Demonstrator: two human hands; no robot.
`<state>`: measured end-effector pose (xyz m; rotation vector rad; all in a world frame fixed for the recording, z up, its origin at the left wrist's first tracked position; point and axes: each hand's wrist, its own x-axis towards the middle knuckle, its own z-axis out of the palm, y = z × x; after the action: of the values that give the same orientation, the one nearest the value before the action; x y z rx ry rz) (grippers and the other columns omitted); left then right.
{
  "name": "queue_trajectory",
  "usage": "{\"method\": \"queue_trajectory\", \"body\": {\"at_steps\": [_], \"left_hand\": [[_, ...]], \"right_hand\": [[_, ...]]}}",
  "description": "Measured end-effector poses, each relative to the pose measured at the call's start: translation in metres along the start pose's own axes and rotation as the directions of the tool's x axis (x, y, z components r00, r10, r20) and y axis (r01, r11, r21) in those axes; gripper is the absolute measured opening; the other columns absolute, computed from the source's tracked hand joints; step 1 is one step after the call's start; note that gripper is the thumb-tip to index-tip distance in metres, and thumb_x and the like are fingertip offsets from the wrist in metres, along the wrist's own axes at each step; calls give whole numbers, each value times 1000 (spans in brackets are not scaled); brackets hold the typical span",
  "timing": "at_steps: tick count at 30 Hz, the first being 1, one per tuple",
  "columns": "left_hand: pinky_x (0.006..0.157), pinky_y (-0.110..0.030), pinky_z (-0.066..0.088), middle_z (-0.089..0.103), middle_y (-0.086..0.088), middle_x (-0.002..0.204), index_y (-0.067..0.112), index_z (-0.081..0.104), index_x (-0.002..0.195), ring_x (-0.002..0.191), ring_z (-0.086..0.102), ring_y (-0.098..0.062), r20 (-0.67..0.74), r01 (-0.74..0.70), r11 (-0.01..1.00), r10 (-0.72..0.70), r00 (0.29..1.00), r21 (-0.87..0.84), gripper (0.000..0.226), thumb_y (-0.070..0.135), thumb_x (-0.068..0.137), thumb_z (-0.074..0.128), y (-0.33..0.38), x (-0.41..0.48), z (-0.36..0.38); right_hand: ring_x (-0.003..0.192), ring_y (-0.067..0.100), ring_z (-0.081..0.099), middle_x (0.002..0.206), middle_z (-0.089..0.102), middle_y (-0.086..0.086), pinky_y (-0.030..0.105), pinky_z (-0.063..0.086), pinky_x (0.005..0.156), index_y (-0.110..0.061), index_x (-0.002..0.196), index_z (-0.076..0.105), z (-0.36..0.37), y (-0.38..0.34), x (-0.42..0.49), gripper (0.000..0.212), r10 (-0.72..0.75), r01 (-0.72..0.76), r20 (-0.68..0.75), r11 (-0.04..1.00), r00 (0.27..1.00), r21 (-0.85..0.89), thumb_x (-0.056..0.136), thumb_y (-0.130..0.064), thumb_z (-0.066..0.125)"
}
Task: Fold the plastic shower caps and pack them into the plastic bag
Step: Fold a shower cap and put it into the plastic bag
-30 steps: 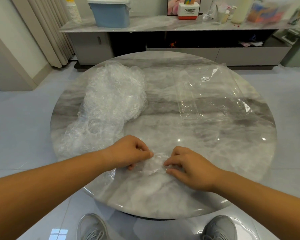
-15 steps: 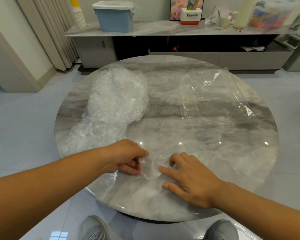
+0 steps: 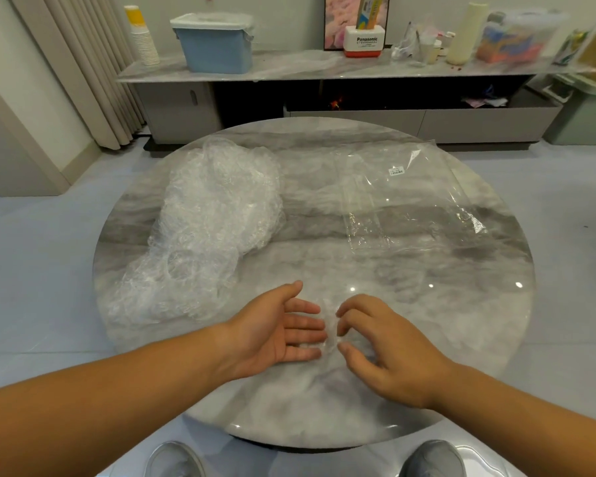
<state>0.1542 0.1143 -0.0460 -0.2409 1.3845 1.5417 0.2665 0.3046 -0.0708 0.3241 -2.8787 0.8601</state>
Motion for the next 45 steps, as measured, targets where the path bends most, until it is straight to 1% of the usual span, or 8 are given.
{"method": "queue_trajectory", "body": {"at_steps": [8,15,17,20,23,30,41,45], "left_hand": [[86,-50,60,68,-22,122,5,62,125,107,72,-31,-7,-27,998,28,1000,54,39,35,102,53,0,0,3],[88,-47,60,69,-28,116,-2,62,121,103,72,-36,-4,-93,985,95,995,148,35,27,101,55,11,2,6],[92,-50,58,68,-28,119,-1,59,124,105,71,-38,17,-19,994,17,1000,109,42,34,102,52,11,4,7],[97,-54,54,66,-27,123,1,58,128,106,71,-39,44,44,996,-48,998,79,51,44,102,49,10,7,5],[99,-58,52,64,-28,125,1,58,129,108,70,-41,56,56,998,-58,997,37,58,50,100,49,9,8,3],[101,-61,49,65,-27,126,4,57,131,111,69,-40,69,53,998,-51,996,-16,61,55,99,48,5,8,6],[102,-60,50,61,-23,116,3,63,131,103,68,-35,116,34,999,-32,993,-18,63,56,99,48,0,9,5],[100,-57,52,58,-26,133,10,56,135,108,68,-37,120,36,999,-32,992,-33,57,53,98,50,3,6,4]], "right_hand": [[124,4,38,132,54,-17,26,28,103,-35,125,64,3,8,1,55,-30,82,234,973,972,-217,99,-63,26],[125,3,40,130,59,-20,29,29,103,-34,111,73,3,11,4,54,37,-8,207,990,978,-141,96,-59,28],[117,7,52,116,66,-17,31,36,100,-30,96,75,1,13,11,42,147,-147,8,989,989,6,93,-53,41],[97,13,59,98,63,-10,26,41,84,-26,92,69,-15,21,25,24,445,-437,-212,895,870,86,91,-48,62],[85,15,65,93,67,-3,28,47,66,-18,101,63,-29,20,32,45,709,-706,-28,705,705,68,83,-59,71],[53,15,49,62,52,1,21,39,47,-13,71,55,-18,12,41,32,771,-773,149,565,619,288,80,-25,83],[77,16,66,82,72,7,30,56,74,-11,92,71,-3,-12,35,9,513,-422,96,570,853,705,92,-20,73],[94,17,69,95,75,1,34,57,86,-13,100,76,0,-9,28,23,465,-433,184,515,866,740,104,-17,54]]}}
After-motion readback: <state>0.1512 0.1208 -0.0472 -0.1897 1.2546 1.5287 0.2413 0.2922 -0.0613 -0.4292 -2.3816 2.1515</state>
